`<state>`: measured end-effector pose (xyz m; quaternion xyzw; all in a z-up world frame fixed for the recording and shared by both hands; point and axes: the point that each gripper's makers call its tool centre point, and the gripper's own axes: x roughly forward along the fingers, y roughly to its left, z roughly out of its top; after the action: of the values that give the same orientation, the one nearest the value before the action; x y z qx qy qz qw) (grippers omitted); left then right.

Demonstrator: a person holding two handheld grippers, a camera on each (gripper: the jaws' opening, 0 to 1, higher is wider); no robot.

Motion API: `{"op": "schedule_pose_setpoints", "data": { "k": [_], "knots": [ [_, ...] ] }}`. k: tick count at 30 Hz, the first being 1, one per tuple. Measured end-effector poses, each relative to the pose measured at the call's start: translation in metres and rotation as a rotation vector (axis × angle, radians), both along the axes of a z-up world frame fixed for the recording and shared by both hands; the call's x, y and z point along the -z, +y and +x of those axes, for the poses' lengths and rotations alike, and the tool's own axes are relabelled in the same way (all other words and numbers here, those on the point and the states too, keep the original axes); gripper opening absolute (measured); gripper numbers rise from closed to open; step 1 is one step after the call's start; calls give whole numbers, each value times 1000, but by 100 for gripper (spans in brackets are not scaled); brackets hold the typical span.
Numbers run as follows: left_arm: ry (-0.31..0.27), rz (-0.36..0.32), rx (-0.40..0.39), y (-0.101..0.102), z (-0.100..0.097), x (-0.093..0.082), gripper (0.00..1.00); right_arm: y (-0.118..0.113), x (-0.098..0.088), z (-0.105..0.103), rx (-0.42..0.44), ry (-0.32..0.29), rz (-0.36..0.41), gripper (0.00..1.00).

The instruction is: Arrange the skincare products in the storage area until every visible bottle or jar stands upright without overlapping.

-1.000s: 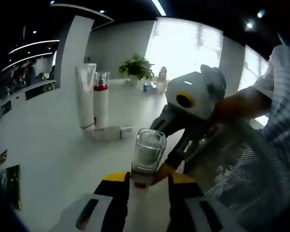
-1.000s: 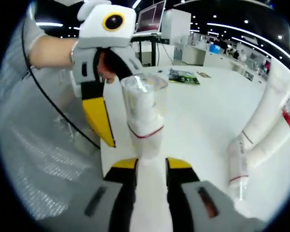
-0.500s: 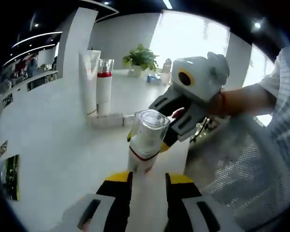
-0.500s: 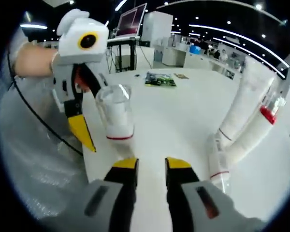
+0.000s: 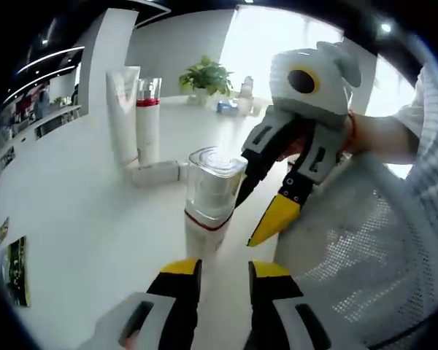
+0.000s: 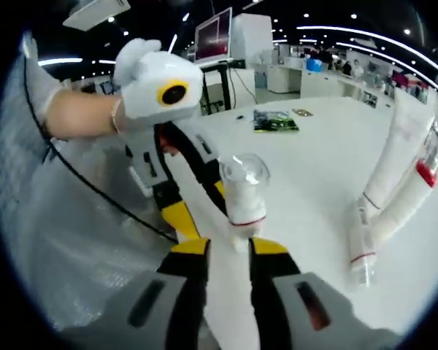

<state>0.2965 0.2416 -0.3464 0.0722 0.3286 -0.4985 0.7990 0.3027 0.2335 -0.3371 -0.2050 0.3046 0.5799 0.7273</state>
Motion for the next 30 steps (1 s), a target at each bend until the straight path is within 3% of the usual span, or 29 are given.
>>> {"op": "schedule_pose_setpoints", "data": {
  "k": [4,11,14,24,30],
  "knots": [
    [2,2,14,-2,-4,1,27,-1,4,1,20,14,20,22],
    [-2,8,31,-4,-7,3,27,3,1,12,75,-23,68,23],
    [-5,11,40,-6,-8,3,27,8,-7,17,80,-50,123,25],
    [-20,24,30,-3,-2,4,27,24,-9,22,112,5,208,32],
    [-26,29,29,-2,-1,4,27,27,-2,25,125,-10,184,29]
  ]
}}
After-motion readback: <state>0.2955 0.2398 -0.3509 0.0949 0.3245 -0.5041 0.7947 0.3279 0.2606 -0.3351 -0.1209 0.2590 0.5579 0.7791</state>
